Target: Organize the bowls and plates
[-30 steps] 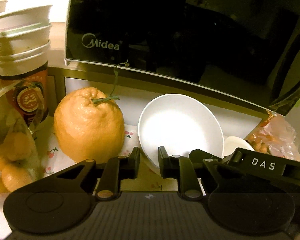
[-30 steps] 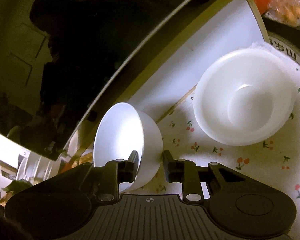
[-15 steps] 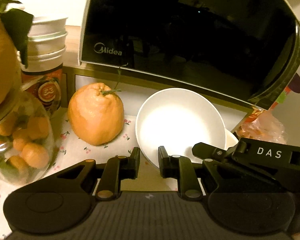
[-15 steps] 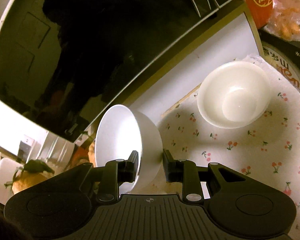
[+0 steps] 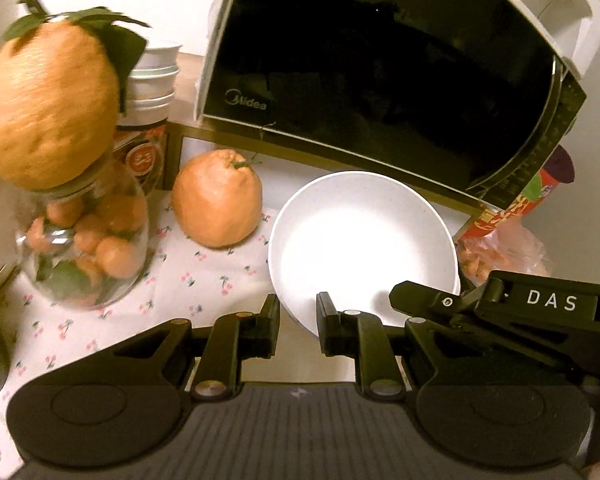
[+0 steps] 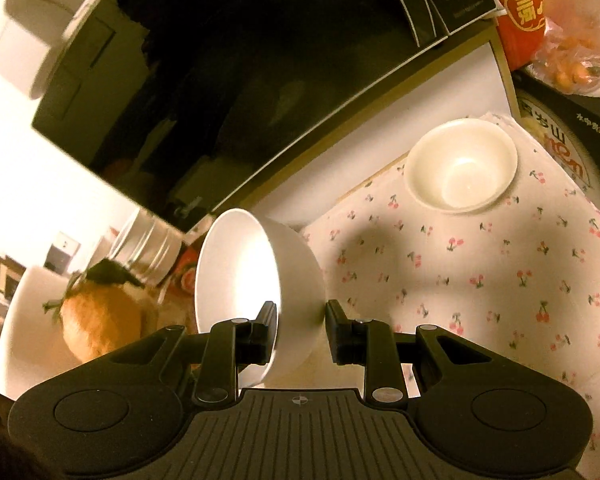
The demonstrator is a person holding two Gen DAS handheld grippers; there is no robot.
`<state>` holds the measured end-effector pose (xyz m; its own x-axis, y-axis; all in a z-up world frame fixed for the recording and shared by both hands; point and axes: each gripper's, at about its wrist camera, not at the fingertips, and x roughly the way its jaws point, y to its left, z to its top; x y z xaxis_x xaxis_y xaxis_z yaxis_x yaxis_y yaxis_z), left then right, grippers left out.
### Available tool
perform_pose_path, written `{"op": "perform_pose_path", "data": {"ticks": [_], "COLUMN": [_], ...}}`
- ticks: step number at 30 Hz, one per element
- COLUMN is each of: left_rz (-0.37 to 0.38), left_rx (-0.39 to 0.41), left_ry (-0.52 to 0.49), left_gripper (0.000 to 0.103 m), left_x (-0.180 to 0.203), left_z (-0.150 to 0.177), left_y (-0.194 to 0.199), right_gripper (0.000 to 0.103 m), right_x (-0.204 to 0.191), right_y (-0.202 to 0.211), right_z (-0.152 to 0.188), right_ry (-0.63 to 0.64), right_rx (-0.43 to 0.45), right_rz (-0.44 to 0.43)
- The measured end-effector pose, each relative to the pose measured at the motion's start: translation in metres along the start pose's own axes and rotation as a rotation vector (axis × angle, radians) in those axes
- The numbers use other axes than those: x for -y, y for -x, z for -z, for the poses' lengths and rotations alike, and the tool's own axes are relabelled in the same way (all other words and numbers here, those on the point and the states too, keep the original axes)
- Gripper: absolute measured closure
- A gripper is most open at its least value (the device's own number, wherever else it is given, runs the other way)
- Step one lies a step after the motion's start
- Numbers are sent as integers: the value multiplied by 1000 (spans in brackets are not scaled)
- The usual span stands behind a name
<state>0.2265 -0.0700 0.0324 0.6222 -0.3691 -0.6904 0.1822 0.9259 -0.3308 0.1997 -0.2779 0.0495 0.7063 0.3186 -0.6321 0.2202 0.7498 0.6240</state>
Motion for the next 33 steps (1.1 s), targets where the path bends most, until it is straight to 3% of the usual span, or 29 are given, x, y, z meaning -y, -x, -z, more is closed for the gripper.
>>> {"op": "perform_pose_path", "data": {"ticks": [15, 33], "left_rz": [3, 14], "left_rx": [10, -23], "left_ry": [39, 105], "left_gripper": [86, 86], "left_x": [-28, -78], "left_z": [35, 62], "left_y": [48, 74], "right_gripper": [77, 77], "right_x": [-25, -40], "right_y": [32, 16], "right_z": [46, 91], "right_ry": [52, 92], "right_rx": [-52, -157], "right_rz": [-5, -18]}}
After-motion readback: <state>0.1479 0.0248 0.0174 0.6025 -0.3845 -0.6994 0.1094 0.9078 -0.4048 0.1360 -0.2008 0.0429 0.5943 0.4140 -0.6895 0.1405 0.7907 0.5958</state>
